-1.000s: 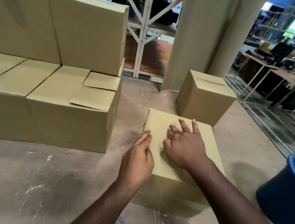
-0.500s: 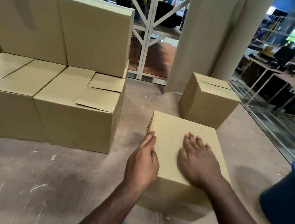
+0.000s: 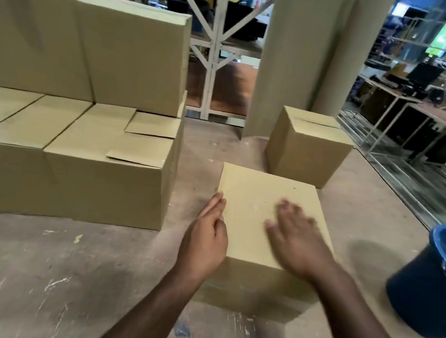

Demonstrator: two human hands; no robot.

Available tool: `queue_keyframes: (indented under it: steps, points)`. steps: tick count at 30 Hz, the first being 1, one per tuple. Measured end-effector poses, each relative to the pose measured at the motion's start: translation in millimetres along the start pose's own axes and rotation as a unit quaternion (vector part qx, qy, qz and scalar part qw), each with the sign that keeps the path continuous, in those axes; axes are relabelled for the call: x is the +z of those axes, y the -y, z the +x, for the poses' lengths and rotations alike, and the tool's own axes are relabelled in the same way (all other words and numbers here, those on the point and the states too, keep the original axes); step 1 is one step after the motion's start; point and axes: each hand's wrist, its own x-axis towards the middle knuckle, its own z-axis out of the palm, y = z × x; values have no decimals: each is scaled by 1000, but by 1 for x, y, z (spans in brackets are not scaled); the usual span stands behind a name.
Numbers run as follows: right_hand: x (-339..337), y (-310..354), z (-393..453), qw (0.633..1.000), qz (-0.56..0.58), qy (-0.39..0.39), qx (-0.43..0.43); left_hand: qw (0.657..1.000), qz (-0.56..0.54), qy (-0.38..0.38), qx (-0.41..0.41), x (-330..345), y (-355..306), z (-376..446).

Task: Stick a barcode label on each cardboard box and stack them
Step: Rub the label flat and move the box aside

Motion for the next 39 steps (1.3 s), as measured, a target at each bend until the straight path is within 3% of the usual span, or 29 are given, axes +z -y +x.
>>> queue_keyframes:
  steps: [3,5,7,9,10,12,14,18,20,24,29,33,36,39]
  points:
    - [7,32,-21,988,16,19,-150,1000,-1,1,10,0,3,3]
    - [3,5,-22,995,26,4,-97,1000,-13,5,11,0,5,6]
    - [-2,-43,-26,999,28,-8,12,999,-45,18,1,0,7,6]
    - [-9,-77,-39,990,130,11,61,994,-103,39,-11,-2,11,1]
    - [-8,-84,-48,967,247,25,55,989,-140,48,-22,-3,13,-4]
    - [15,-84,-68,881,467,37,66,970,-227,72,-47,-6,24,-18]
    - [58,-82,-84,833,549,37,66,968,-222,103,-55,-7,44,-35]
    - [136,-85,-91,815,573,24,84,954,-150,214,-149,-3,82,-66]
    - [146,-82,-91,820,566,-4,88,948,-143,227,-174,2,94,-74]
    - [131,-71,-91,831,547,-90,43,970,-120,150,-148,-5,84,-66]
    - [64,-55,-77,793,578,-194,-16,982,-171,27,-72,-23,25,-31]
    - [-16,-32,-71,768,574,-261,-113,969,-247,-9,6,-51,-31,6]
    - [-67,-15,-73,770,538,-267,-218,954,-291,-54,49,-85,-72,30]
    - [-102,7,-67,795,437,-321,-272,927,-333,-154,81,-135,-104,55]
